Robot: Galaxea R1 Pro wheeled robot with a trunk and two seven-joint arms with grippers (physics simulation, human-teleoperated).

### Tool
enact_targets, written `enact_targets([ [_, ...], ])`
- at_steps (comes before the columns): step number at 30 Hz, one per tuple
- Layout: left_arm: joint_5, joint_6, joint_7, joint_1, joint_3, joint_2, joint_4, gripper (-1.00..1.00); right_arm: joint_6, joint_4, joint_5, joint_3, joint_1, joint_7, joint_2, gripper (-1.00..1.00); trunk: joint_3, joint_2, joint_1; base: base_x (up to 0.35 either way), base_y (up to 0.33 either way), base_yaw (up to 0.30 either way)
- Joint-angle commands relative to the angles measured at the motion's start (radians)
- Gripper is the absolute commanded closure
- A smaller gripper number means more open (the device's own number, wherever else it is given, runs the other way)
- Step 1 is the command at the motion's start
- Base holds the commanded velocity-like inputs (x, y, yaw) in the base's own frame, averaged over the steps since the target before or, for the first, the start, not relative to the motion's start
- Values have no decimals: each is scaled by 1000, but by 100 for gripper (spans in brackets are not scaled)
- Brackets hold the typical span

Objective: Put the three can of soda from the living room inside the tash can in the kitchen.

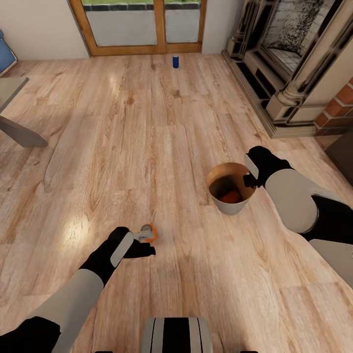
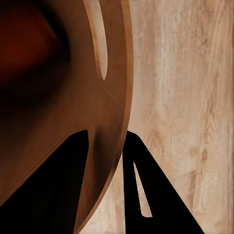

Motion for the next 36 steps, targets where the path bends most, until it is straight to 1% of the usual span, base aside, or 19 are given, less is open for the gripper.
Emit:
enact_targets([
  [1,0,0,0,0,0,0,-5,-100,0,-4,-30,-19,39,6,3,100,0,0,1,0,0,0],
  [7,-2,2,-2,0,1,0,-49,-100,0,0,-30,-19,36,5,11,100,0,0,1,0,0,0],
  [14,-2,2,-2,-1,1,0,-59,-100,0,8,-30,-19,34,4,15,100,0,0,1,0,0,0],
  [17,-2,2,-2,-2,1,1,-68,-100,0,9,-30,-20,34,-15,20,100,0,0,1,0,0,0],
  [19,-2,2,-2,-2,1,1,-88,-100,0,14,-30,-24,33,-41,26,100,0,0,1,0,0,0],
  [24,-2,9,-3,-2,1,1,-122,-100,0,27,-30,-27,33,-52,37,100,0,0,1,0,0,0],
  [27,-3,21,-3,-3,1,2,-156,-100,0,29,-30,-29,33,-55,40,100,0,0,1,0,0,0],
  [33,-2,70,-3,-6,3,3,-224,-100,0,31,-31,-31,33,-56,51,100,0,0,1,0,0,0],
  [36,-2,75,-3,-6,5,5,-285,-100,0,31,-31,-32,33,-57,55,100,0,0,1,0,0,0],
])
